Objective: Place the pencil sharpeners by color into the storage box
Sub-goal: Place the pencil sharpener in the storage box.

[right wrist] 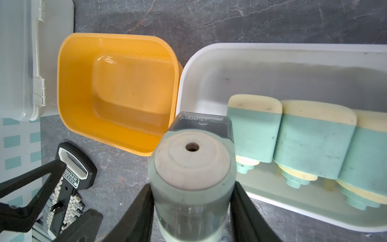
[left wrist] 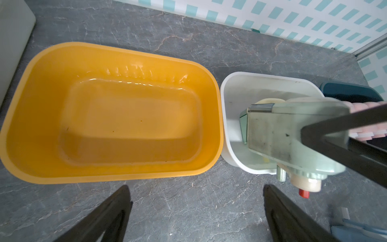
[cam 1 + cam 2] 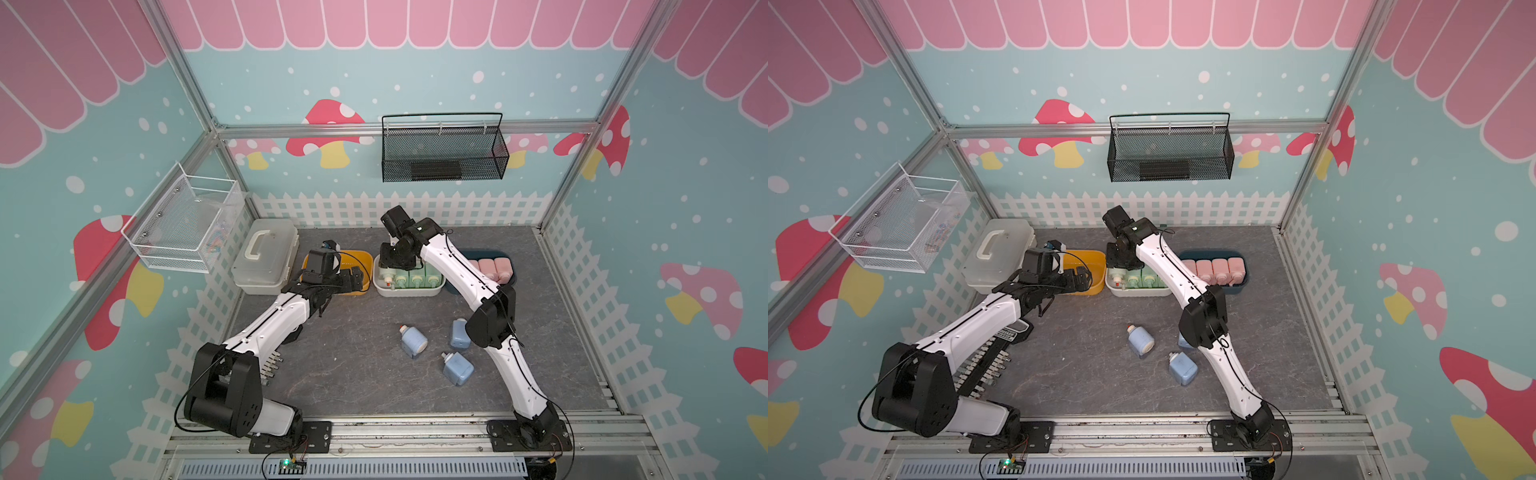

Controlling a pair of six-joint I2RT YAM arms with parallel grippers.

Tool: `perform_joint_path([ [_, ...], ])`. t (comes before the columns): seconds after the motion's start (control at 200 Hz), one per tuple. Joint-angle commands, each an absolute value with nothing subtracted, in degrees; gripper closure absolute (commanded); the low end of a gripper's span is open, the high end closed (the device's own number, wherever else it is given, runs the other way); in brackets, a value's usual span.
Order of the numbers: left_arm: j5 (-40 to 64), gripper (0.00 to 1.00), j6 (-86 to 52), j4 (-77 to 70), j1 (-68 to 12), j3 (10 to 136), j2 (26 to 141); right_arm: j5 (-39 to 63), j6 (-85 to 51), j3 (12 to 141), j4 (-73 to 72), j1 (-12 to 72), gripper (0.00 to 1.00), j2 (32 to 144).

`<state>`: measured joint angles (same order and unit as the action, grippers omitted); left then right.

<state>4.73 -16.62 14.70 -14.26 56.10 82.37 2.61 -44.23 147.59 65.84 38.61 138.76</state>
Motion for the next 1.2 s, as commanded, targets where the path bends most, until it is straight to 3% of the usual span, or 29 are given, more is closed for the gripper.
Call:
perform_joint_path([
  [0.0,6.82,0.01,-13.18,11.83,-13.91,54.11,80.69,2.47,-46.01,150.32,67.94,38.65,1.0,140.35],
  [0.335,9.55,0.01,-15.11,7.91,-14.58,50.27,80.43,0.94,-47.47,156.67,66.26,38.58,1.0,144.62],
  [1.096,10.07,0.01,-15.15,7.3,-15.52,49.0,82.15,-0.17,-46.36,156.71,65.9,38.57,1.0,148.95],
  [1.196,10.72,0.01,-14.14,6.24,-16.96,48.87,82.94,0.0,-45.88,156.62,65.85,38.53,0.92,148.84],
])
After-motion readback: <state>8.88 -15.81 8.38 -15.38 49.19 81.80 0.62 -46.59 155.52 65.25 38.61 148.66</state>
